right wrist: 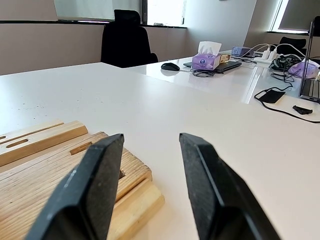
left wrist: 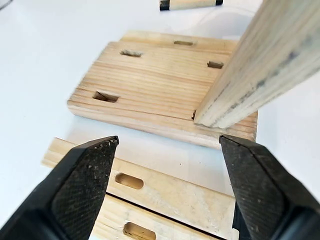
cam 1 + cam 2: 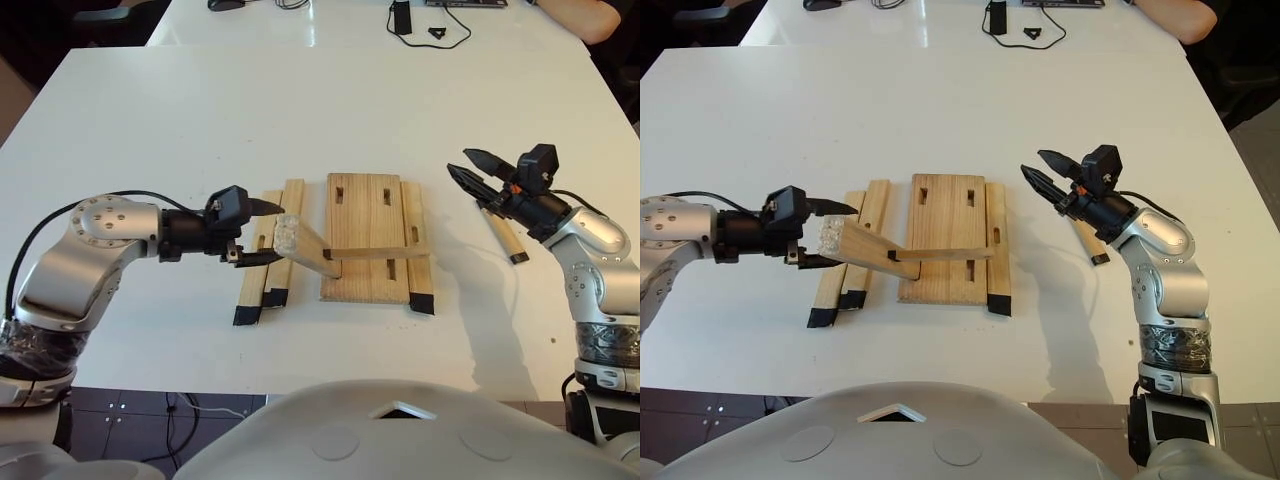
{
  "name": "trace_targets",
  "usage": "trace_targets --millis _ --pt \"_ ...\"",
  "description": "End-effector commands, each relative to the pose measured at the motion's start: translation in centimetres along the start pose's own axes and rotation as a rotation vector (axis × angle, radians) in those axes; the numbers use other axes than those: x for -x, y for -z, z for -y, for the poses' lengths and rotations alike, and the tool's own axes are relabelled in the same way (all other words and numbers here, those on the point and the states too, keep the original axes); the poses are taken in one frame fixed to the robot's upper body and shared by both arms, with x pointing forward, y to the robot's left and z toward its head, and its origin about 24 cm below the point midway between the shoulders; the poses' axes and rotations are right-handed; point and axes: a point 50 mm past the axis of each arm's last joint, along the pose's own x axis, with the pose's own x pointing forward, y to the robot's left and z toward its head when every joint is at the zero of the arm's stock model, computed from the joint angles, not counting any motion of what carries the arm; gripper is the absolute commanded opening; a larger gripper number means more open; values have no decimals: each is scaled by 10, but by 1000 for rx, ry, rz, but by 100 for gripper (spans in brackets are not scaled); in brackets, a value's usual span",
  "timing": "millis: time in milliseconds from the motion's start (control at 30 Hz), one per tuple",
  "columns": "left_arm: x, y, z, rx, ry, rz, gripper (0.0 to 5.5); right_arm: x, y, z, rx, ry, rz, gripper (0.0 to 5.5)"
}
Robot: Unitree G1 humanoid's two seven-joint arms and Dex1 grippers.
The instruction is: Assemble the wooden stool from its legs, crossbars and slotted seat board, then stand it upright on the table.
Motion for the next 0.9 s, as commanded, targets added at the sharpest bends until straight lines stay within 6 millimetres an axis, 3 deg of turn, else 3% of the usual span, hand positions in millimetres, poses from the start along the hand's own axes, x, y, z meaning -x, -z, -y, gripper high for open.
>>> trace_targets --millis 33,133,300,400,567,900 --pt "21 15 13 93 -104 -89 370 8 1 2 17 31 -12 204" --pt "26 22 22 215 -242 -112 370 17 2 2 19 63 -19 204" --pt "9 27 36 440 -438 -77 370 29 5 -2 19 123 -30 204" --pt "-3 27 49 537 -443 -45 370 28 5 -3 20 128 -29 204" --pt "-5 49 61 631 -490 -142 370 24 2 2 41 123 -35 204" --pt "-7 65 73 685 -515 -226 370 24 4 3 48 121 -49 204"
